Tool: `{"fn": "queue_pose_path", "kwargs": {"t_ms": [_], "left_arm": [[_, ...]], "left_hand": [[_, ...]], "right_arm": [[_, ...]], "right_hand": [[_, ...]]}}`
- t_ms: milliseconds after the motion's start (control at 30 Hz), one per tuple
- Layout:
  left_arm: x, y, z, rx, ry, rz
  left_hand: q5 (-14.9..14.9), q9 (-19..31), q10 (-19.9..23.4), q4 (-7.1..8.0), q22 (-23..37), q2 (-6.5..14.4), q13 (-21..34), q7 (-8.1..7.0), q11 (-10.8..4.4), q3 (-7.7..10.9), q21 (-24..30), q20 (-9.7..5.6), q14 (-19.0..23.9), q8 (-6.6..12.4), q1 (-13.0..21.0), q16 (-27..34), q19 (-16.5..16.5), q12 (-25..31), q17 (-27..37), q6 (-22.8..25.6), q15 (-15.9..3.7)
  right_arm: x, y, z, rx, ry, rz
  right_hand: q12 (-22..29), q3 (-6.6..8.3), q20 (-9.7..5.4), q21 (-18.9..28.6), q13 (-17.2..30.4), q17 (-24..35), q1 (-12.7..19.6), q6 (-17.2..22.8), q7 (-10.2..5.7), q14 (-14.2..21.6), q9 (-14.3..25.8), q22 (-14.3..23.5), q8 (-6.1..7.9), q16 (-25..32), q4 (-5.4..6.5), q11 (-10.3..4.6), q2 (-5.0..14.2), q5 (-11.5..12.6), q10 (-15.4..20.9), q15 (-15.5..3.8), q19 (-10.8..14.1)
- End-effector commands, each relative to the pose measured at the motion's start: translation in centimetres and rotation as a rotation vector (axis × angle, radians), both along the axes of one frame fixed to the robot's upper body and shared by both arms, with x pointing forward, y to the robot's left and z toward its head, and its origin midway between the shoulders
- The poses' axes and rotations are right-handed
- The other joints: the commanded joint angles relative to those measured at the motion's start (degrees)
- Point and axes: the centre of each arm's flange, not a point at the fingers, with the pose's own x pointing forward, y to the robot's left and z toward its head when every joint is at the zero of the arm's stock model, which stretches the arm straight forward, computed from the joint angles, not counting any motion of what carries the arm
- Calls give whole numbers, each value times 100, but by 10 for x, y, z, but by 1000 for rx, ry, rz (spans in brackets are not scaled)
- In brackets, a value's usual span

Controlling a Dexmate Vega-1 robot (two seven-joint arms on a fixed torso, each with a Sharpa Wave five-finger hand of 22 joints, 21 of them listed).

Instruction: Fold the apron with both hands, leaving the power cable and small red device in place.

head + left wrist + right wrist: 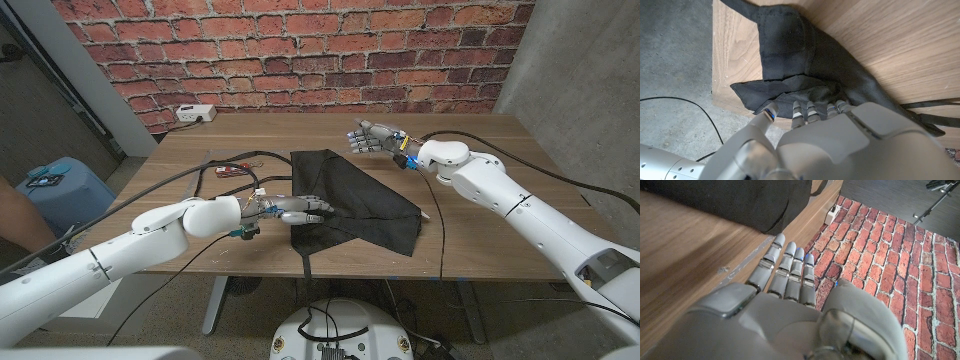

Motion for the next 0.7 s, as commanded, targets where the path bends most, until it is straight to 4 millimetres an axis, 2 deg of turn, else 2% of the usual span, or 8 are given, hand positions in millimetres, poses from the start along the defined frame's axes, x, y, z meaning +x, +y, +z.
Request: {"fn": "queue_pose_path", "kwargs": {"t_ms": [33, 500, 700], "left_arm": [[3, 2, -3, 21, -9, 2], [17, 5, -18, 41, -13, 7], [18, 3, -19, 51, -10, -5]], "left_hand": [[-13, 23, -17, 4, 24, 3, 0, 2, -11, -23, 19, -38, -19, 20, 43, -9, -315, -16, 0, 6, -19], [-24, 23, -35, 19, 25, 2, 1, 13, -7, -46, 21, -45, -14, 18, 45, -7, -302, -20, 2, -10, -24], [-30, 24, -46, 27, 25, 2, 1, 11, -2, -57, 21, -47, -17, 15, 44, -8, -300, -22, 3, -25, -20]], "right_arm": [[11, -16, 0, 112, -21, -13], [8, -26, -2, 153, -25, -45], [8, -26, -5, 167, -19, -46]], "right_hand": [[-20, 33, -4, -13, 6, 9, -71, -31, 2, -19, 12, 14, 13, 15, 29, -14, -5, 46, -14, -29, -67], [-44, 66, -23, -21, -8, -8, -141, -34, -14, -58, 7, 9, 28, 21, 9, -21, -5, 56, -20, -40, -117], [-46, 88, -26, -19, -15, -17, -161, -27, -13, -54, 5, 7, 37, 31, -3, -24, -1, 61, -3, -48, -123]]}}
